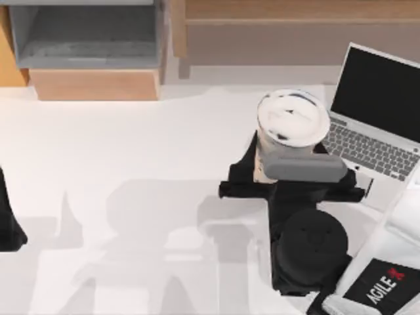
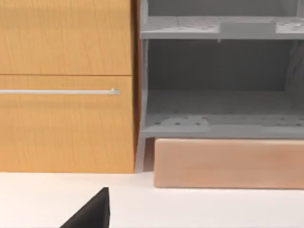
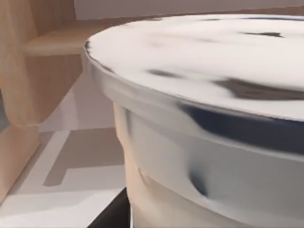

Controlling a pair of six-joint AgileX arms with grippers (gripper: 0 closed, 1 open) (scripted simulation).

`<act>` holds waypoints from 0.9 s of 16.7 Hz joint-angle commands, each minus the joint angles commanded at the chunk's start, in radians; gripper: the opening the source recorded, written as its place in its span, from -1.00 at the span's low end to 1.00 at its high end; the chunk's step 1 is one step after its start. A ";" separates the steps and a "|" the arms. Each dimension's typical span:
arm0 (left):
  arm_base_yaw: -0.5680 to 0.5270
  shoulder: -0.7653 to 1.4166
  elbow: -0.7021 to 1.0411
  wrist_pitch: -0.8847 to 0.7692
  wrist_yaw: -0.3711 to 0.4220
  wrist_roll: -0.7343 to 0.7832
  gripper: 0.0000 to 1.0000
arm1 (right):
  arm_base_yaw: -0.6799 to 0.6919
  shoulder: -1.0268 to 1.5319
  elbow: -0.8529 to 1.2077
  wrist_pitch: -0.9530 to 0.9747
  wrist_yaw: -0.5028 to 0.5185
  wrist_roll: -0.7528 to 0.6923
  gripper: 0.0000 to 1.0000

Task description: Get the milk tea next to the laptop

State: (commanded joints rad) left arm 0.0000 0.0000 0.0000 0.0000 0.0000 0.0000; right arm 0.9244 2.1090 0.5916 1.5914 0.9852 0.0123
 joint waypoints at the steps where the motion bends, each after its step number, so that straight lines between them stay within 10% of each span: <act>1: 0.000 0.000 0.000 0.000 0.000 0.000 1.00 | -0.024 -0.035 -0.001 0.010 -0.010 0.000 -1.00; 15: 0.000 0.000 0.000 0.000 0.000 0.000 1.00 | -0.728 -0.468 -0.142 0.131 -0.464 0.003 -1.00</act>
State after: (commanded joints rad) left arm 0.0000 0.0000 0.0000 0.0000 0.0000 0.0000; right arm 0.1965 1.6414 0.4497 1.7220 0.5210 0.0153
